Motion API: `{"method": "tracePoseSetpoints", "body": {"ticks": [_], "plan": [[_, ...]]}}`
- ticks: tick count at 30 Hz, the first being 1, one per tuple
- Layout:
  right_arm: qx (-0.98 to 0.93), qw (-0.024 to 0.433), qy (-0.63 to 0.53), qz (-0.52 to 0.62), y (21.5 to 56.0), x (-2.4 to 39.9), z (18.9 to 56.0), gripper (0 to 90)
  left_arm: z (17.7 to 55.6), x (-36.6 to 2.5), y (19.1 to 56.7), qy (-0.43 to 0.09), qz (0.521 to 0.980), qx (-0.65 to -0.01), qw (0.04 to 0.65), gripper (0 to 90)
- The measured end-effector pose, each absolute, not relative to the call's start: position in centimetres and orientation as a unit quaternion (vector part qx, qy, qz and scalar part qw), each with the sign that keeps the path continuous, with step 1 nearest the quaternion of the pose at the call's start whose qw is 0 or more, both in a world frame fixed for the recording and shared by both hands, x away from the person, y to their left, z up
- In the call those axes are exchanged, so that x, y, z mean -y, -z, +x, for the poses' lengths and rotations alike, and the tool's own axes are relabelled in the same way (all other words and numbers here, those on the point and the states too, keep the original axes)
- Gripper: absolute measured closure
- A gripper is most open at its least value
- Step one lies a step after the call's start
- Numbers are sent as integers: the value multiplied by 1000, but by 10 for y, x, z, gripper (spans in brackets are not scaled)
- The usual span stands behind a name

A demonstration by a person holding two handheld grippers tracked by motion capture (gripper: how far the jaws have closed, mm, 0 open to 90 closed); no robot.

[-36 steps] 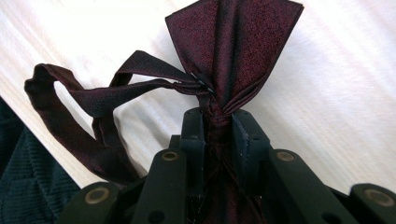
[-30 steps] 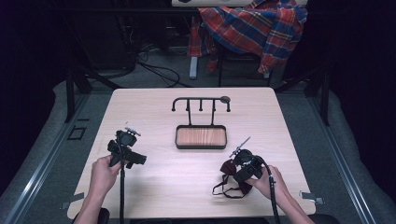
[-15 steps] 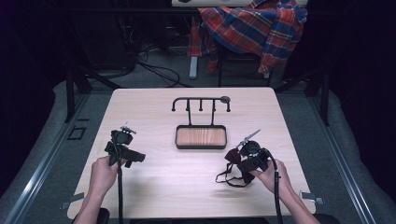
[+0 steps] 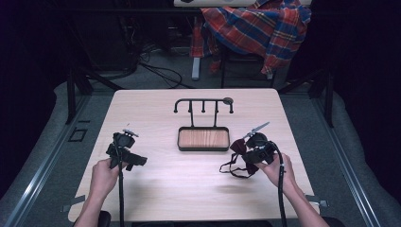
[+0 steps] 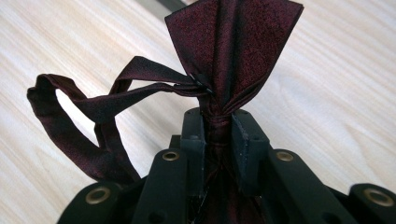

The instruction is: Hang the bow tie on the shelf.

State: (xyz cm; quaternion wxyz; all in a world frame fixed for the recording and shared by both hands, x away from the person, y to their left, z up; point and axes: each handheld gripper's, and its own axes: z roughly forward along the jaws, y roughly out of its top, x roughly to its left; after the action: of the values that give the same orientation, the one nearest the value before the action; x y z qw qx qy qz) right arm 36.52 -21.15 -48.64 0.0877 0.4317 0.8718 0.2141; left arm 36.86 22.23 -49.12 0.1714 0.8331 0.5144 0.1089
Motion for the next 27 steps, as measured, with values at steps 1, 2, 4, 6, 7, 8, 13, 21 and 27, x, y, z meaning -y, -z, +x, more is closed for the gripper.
{"method": "tracePoseSetpoints", "body": {"ticks": [1,2,4,6,7,8,13,21,27], "plan": [[-871,90,-218,432,484,213,366,766,368,-223,490,-108,835,-510,177,145],[-871,90,-218,432,484,213,366,766,368,-223,490,-108,835,-510,177,144],[-865,90,-227,437,482,214,367,766,368,-222,490,-111,834,-510,176,144],[-862,96,-231,440,480,215,369,765,368,-222,490,-112,835,-510,173,144],[-863,99,-231,439,476,216,372,766,368,-222,490,-112,836,-509,173,144],[-863,99,-231,439,476,216,372,766,368,-222,490,-112,836,-509,173,145],[-855,109,-242,445,469,215,377,766,366,-220,491,-115,840,-501,171,143],[-843,128,-249,459,458,221,384,766,365,-219,491,-123,842,-497,169,143],[-831,140,-260,472,451,225,388,765,365,-218,491,-126,845,-492,168,143]]}}
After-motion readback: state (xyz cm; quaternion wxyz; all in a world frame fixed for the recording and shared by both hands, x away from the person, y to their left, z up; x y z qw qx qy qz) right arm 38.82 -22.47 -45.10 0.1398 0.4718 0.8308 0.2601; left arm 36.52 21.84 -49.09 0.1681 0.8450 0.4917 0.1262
